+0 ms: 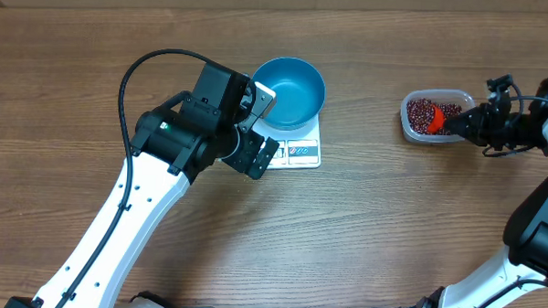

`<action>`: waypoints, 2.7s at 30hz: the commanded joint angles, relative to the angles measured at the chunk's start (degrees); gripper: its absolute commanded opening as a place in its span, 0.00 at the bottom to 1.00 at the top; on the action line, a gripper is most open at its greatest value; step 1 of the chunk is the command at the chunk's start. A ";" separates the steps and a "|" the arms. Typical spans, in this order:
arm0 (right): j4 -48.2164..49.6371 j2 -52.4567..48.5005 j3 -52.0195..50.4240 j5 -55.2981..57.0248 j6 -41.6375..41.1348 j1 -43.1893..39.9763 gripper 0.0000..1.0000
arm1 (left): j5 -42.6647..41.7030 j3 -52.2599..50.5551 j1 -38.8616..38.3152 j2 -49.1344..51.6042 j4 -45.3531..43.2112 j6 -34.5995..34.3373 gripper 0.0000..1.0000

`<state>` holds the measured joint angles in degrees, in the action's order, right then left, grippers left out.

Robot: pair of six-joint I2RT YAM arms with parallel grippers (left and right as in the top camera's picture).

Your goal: Scoop item into bowl and weigh 150g on scale

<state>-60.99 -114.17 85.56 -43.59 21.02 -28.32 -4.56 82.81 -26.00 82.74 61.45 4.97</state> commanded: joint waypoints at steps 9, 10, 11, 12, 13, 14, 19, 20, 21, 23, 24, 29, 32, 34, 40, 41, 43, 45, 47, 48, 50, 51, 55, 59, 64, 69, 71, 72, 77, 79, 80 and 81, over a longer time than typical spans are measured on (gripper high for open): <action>-2.80 -1.01 -0.11 -10.34 3.52 -4.87 0.04 | -0.85 -0.44 0.07 0.39 -0.17 1.27 1.00; -2.80 -1.01 -0.11 -10.64 3.52 -5.09 0.04 | -0.85 -0.44 0.07 0.39 -0.17 1.27 1.00; -2.82 -1.01 -0.11 -11.08 3.52 -5.22 0.04 | -0.85 -0.44 0.07 0.39 -0.17 1.27 1.00; -2.89 -1.01 -0.11 -11.65 3.52 -5.44 0.04 | -0.85 -0.44 0.07 0.39 -0.17 1.25 1.00; -2.99 -1.01 -0.11 -12.57 3.54 -5.60 0.04 | -0.85 -0.44 0.07 0.39 -0.17 1.25 1.00; -3.02 -1.01 -0.11 -13.29 3.54 -5.81 0.03 | -0.85 -0.44 0.07 0.39 -0.17 1.27 1.00; -3.21 -1.01 -0.11 -15.21 3.52 -6.71 0.04 | -0.85 -0.44 0.07 0.39 -0.17 1.27 1.00; -3.28 -1.01 -0.11 -15.23 3.52 -6.82 0.04 | -0.85 -0.44 0.07 0.39 -0.17 1.27 1.00; -3.45 -1.01 -0.11 -15.21 3.54 -7.02 0.03 | -0.85 -0.44 0.07 0.39 -0.17 1.25 1.00; -3.74 -1.01 -0.11 -15.21 3.54 -7.34 0.04 | -0.85 -0.44 0.07 0.39 -0.17 1.27 1.00; -3.91 -1.01 -0.11 -15.23 3.54 -7.48 0.04 | -0.85 -0.44 0.07 0.39 -0.17 1.25 1.00; -5.88 -1.01 -0.11 -18.14 6.64 -8.15 0.04 | -0.85 -0.44 0.07 0.39 -0.17 1.25 1.00; -6.21 -1.01 -0.11 -19.58 6.75 -8.63 0.04 | -0.85 -0.44 0.07 0.39 -0.17 1.27 1.00; -6.45 -1.01 -0.11 -20.70 6.75 -9.09 0.04 | -0.85 -0.44 0.07 0.39 -0.17 1.25 1.00; -6.93 -1.01 -0.11 -21.70 6.78 -9.68 0.04 | -0.85 -0.44 0.07 0.39 -0.17 1.25 1.00; -7.10 -1.01 -0.11 -22.14 7.04 -9.68 0.04 | -0.85 -0.44 0.07 0.39 -0.17 1.27 1.00; -7.93 -1.01 -0.11 -24.09 8.37 -9.68 0.04 | -0.85 -0.44 0.07 0.39 -0.17 1.25 1.00; -8.55 -1.01 -0.11 -26.38 9.16 -9.68 0.04 | -0.85 -0.44 0.07 0.39 -0.17 1.27 0.99; -8.81 -1.01 -0.11 -28.26 9.16 -9.68 0.04 | -0.85 -0.44 0.07 0.39 -0.17 1.27 1.00; -8.90 -1.01 -0.11 -28.94 9.14 -9.68 0.03 | -0.85 -0.44 0.07 0.39 -0.17 1.25 1.00; -9.27 -1.01 -0.11 -30.97 9.35 -9.55 0.04 | -0.85 -0.44 0.07 0.39 -0.17 1.25 1.00; -9.44 -1.01 -0.11 -31.87 9.33 -9.42 0.04 | -0.85 -0.44 0.07 0.39 -0.17 1.25 1.00; -10.36 -0.94 -0.02 -34.10 9.57 -8.33 0.04 | -0.85 -0.44 0.07 0.39 -0.17 1.27 1.00; -11.58 -0.26 0.07 -34.10 10.99 -5.07 0.04 | -0.85 -0.44 0.07 0.39 -0.17 1.27 1.00; -11.54 1.53 1.42 -34.18 10.78 1.51 0.04 | -0.85 -0.44 0.07 0.39 -0.17 1.25 1.00; -11.50 2.32 6.67 -34.69 9.11 9.75 0.04 | -0.85 -0.44 0.07 0.39 -0.17 1.27 1.00; -10.10 2.32 8.50 -34.62 6.80 12.81 0.04 | -0.85 -0.44 0.07 0.39 -0.17 1.25 1.00; -9.01 2.32 9.27 -34.47 5.51 14.34 0.04 | -0.85 -0.44 0.07 0.39 -0.17 1.25 1.00; -0.83 2.32 11.80 -30.58 -3.91 21.77 0.04 | -0.85 -0.44 0.07 0.39 -0.17 1.25 1.00; 3.39 2.32 11.87 -25.86 -9.05 24.90 0.04 | -0.85 -0.44 0.07 0.39 -0.17 1.27 1.00; 4.59 2.32 11.87 -24.63 -9.79 26.05 0.04 | -0.85 -0.44 0.07 0.39 -0.17 1.25 1.00; 5.75 2.32 11.87 -23.58 -10.43 27.17 0.04 | -0.85 -0.44 0.07 0.39 -0.17 1.25 1.00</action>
<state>-57.06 -114.06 95.90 -71.77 17.19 -3.77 -4.56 82.81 -26.00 82.74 61.45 4.97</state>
